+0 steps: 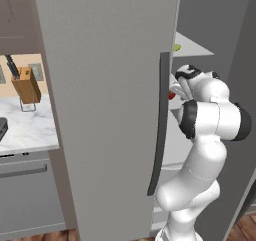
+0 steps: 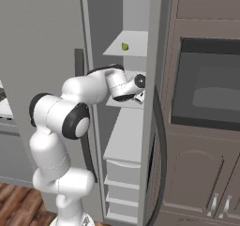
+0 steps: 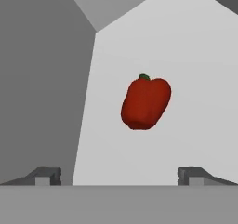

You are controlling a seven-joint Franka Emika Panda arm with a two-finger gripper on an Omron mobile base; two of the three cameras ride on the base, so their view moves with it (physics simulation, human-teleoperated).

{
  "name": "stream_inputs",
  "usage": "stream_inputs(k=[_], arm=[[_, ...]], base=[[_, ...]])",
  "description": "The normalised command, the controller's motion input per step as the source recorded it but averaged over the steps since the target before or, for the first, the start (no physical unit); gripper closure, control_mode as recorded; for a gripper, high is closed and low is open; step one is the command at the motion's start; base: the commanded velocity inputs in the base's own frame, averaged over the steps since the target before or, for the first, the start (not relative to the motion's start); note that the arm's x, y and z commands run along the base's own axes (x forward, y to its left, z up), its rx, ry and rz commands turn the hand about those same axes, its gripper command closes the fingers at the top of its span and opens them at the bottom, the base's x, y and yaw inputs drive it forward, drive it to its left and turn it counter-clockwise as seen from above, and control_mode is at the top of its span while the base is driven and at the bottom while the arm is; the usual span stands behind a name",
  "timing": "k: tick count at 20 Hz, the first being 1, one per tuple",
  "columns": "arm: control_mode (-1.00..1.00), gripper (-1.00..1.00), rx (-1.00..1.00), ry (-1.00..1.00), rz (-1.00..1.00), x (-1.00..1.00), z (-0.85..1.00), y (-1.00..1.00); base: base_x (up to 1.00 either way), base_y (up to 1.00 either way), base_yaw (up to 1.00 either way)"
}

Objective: Take the bell pepper and lemon wedge out of the freezer and place them in the tupperware container on the counter. Then put the tupperware containing the vegetables back in the freezer.

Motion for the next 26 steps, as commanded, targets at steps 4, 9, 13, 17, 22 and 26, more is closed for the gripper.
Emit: stream_inputs(k=[4,9,13,17,22,26], arm=[[-1.00,-1.00,0.00,0.00,0.00,0.42,-0.02,0.00],[-1.00,-1.00,0.00,0.02,0.00,0.15,-0.29,0.00],[-1.00,-1.00,0.00,0.03,0.00,0.06,-0.37,0.00],[-1.00,-1.00,0.00,0.00,0.00,0.16,-0.23,0.00],[-1.00,-1.00,0.01,0.00,0.00,0.30,-0.09,0.00],[-1.00,-1.00,0.01,0.00,0.00,0.31,-0.04,0.00]], base=[[0.00,0.00,0.00],[0.00,0.00,0.00],[0.00,0.00,0.00],[0.00,0.00,0.00],[0.00,0.00,0.00],[0.00,0.00,0.00]])
